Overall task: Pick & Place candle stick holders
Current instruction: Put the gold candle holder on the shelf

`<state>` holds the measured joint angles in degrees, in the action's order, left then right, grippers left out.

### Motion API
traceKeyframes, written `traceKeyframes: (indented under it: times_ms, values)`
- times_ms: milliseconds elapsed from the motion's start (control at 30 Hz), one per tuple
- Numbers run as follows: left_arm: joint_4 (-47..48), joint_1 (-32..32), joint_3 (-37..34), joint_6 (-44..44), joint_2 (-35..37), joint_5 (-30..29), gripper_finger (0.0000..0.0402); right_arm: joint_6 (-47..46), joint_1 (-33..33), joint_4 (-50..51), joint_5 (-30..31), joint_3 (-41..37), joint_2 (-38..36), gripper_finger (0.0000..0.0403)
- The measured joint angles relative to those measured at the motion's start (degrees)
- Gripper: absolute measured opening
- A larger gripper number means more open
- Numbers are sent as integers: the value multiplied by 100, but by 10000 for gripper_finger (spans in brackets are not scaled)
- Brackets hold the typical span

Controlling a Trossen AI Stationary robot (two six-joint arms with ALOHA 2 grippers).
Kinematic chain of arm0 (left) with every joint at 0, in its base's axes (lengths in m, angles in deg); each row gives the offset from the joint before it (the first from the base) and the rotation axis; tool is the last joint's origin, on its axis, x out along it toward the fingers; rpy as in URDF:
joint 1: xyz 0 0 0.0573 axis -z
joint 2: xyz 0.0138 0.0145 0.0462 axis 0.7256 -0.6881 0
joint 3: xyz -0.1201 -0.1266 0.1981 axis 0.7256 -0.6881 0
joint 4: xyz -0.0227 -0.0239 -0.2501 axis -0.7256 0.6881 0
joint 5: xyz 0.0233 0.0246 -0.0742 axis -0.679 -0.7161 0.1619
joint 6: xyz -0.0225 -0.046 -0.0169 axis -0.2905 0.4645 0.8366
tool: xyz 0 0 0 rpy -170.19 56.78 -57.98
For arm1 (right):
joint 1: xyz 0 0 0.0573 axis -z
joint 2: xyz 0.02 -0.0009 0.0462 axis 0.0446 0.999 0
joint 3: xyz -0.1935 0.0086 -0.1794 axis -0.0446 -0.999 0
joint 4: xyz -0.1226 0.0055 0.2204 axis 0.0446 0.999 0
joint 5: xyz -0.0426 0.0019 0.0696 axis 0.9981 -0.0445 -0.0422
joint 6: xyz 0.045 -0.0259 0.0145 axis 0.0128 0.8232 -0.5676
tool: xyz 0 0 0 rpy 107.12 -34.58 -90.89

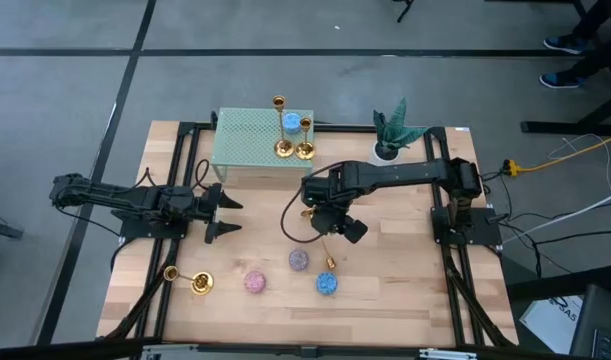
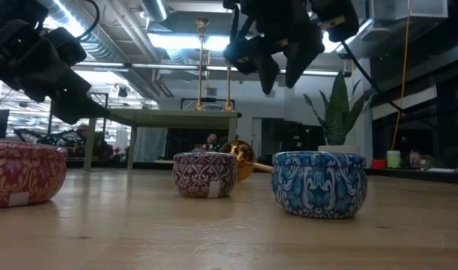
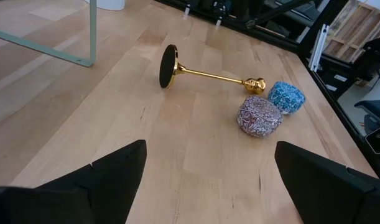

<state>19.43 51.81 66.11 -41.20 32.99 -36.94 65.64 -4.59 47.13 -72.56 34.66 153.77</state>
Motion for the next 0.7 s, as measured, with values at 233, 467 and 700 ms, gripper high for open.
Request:
traceKeyframes:
  times_ms: [233, 467, 700]
  values:
    - [1, -1, 2, 0, 0, 0, 354, 26, 87, -300, 12, 0, 0, 161]
    - [0, 0, 0, 0, 0, 0, 353, 4, 76, -833, 116, 0, 0, 161]
    - [1, 0, 0, 0, 0, 0, 352, -4, 78, -715, 321, 0, 0, 161]
